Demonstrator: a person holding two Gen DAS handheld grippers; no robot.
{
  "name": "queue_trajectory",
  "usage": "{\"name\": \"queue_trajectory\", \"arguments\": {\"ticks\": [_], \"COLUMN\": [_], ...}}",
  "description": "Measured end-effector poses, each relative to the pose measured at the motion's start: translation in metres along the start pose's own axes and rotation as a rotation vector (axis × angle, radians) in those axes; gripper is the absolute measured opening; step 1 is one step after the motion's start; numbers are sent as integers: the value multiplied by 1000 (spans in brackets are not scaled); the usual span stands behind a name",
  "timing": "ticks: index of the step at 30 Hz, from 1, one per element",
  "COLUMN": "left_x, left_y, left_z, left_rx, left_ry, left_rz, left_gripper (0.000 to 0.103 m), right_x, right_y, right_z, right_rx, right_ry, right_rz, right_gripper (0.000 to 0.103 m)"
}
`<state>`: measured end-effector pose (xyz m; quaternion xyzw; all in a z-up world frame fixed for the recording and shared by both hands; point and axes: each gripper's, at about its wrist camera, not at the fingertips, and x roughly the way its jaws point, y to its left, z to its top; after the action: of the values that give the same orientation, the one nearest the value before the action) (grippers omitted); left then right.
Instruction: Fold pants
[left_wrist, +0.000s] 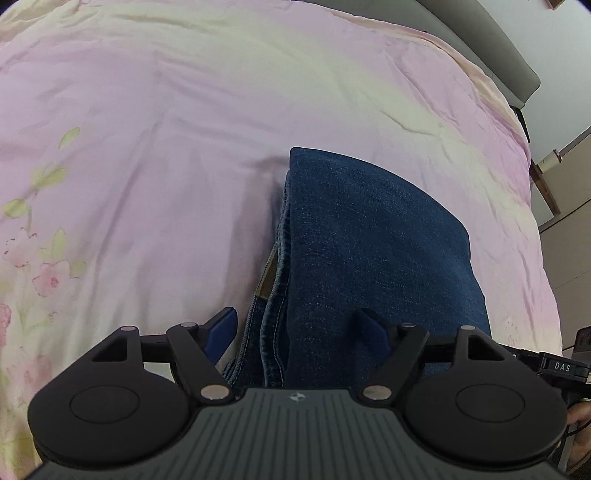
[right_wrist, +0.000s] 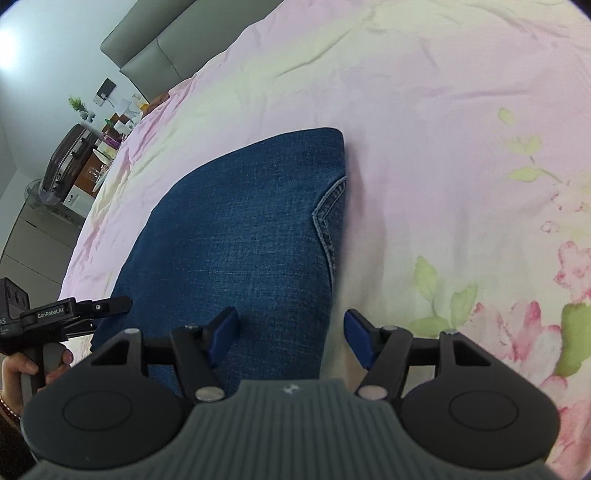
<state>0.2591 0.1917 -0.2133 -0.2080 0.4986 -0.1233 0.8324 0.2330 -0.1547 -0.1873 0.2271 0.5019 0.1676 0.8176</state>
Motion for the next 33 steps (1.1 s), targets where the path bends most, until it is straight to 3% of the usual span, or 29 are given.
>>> {"name": "queue_trajectory", "arguments": {"ticks": [8, 18, 21, 25, 28, 30, 33], "left_x": [19, 26, 19, 4, -9, -18, -30], "left_y": [0, 4, 2, 5, 8, 9, 11], "left_z": [9, 10, 7, 5, 7, 6, 3], "left_rx": [53, 92, 110, 95, 89, 83, 61], "left_ry": [11, 6, -14, -47, -64, -80, -105], "left_rz": [-52, -83, -70, -71, -86, -92, -100], "left_gripper": [85, 76, 67, 43, 30, 24, 22], "right_x": [29, 50, 47, 36, 21, 9, -9], "right_y": [-10, -6, 1, 15, 21, 31, 54], "right_z": [16, 23, 25, 28, 33, 38, 45], "right_rx": [84, 78, 55, 28, 67, 61, 37], "right_ry": [51, 53, 53, 37, 24, 19, 10], "right_rz": [61, 67, 53, 42, 88, 110, 138], "right_gripper": [62, 59, 50, 37, 24, 20, 16]}}
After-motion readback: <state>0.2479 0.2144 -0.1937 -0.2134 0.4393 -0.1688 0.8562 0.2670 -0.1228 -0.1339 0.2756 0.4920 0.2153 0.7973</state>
